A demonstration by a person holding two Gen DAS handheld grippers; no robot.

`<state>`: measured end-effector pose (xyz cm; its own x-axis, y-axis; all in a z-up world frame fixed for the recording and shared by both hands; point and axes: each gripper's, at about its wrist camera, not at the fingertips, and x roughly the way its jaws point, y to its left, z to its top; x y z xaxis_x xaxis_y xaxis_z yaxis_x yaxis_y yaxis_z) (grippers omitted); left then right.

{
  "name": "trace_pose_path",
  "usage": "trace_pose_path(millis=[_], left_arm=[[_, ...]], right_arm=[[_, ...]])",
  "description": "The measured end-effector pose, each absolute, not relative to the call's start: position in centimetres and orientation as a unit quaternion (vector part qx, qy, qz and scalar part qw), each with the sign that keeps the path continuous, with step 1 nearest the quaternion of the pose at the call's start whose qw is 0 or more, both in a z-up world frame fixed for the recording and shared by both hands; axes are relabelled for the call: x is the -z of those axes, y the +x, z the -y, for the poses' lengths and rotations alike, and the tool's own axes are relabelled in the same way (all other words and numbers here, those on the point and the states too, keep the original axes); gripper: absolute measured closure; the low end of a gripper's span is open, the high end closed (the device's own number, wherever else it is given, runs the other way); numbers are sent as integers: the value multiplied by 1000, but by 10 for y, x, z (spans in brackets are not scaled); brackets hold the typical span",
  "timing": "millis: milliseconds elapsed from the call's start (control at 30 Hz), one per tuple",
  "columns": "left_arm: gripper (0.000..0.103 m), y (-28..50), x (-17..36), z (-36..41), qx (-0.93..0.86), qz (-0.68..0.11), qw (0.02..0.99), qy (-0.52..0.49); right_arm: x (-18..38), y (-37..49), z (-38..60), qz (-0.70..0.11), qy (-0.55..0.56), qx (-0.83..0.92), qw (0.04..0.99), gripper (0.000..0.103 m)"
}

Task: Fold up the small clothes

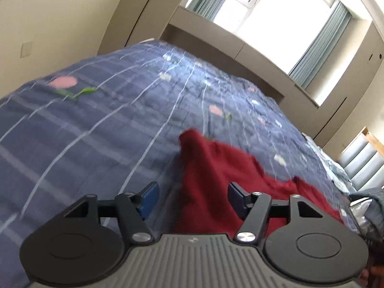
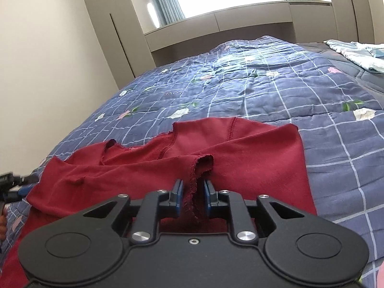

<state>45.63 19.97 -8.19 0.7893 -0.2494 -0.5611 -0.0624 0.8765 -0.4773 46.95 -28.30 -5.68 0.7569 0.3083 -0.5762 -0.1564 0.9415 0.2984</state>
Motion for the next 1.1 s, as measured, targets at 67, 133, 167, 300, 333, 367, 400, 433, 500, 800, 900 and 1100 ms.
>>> trace_pose_path(millis=[67, 133, 167, 300, 333, 367, 400, 433, 500, 800, 900, 1100], left_arm=[[61, 454, 89, -198, 20, -347, 910, -225], [61, 450, 92, -198, 11, -337, 914, -226], [61, 450, 92, -196, 6, -337, 914, -224], [48, 446, 81, -186, -17, -335, 918, -212], [39, 443, 77, -183, -15, -327, 922, -207], [37, 442, 76, -180, -18, -323, 926, -195], [37, 443, 76, -177, -25, -326, 927, -182], [38, 445, 78, -176, -37, -338, 925, -171], [38, 444, 84, -179, -41, -342, 922, -180], [9, 424, 71, -174, -38, -348, 919, -179], [6, 404, 66, -171, -30, -356, 917, -175], [1, 346, 55, -161, -32, -355, 917, -180]], right_arm=[[56, 467, 279, -322, 94, -118, 935, 81], [56, 466, 274, -323, 69, -108, 938, 75], [55, 464, 273, -320, 57, -105, 940, 70], [44, 457, 269, -289, 6, -86, 953, 27], [43, 456, 268, -282, -3, -84, 956, 23], [41, 456, 267, -277, -14, -81, 957, 21], [42, 457, 264, -276, -33, -73, 958, 21], [44, 459, 263, -279, -46, -65, 957, 21], [53, 467, 262, -299, -70, -51, 950, 21], [44, 434, 280, -287, -47, -65, 954, 6], [34, 405, 290, -283, -31, -77, 955, 1], [16, 328, 300, -271, -32, -101, 957, 1]])
